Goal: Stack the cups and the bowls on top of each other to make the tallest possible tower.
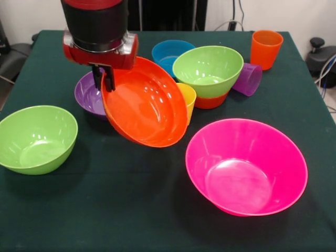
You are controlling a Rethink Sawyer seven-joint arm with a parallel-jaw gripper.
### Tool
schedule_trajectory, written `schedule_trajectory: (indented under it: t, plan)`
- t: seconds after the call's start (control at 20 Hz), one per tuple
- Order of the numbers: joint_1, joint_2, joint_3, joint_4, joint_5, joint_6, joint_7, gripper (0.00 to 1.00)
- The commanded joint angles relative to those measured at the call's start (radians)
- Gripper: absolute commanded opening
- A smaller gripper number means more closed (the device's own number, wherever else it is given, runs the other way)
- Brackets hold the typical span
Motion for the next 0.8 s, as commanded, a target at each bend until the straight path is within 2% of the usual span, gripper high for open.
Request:
schedule_trajectory:
  t: [0.05, 0.3, 0.8]
  plan:
    - [-0.035, -0.012, 0.139, 0.027, -0.001, 0.167, -0.049, 0.00]
    - [-0.085, -0.062, 0.223, 0.153, 0.055, 0.144, -0.101, 0.00]
    - [-0.108, -0.119, 0.296, 0.317, 0.107, 0.089, -0.066, 0.00]
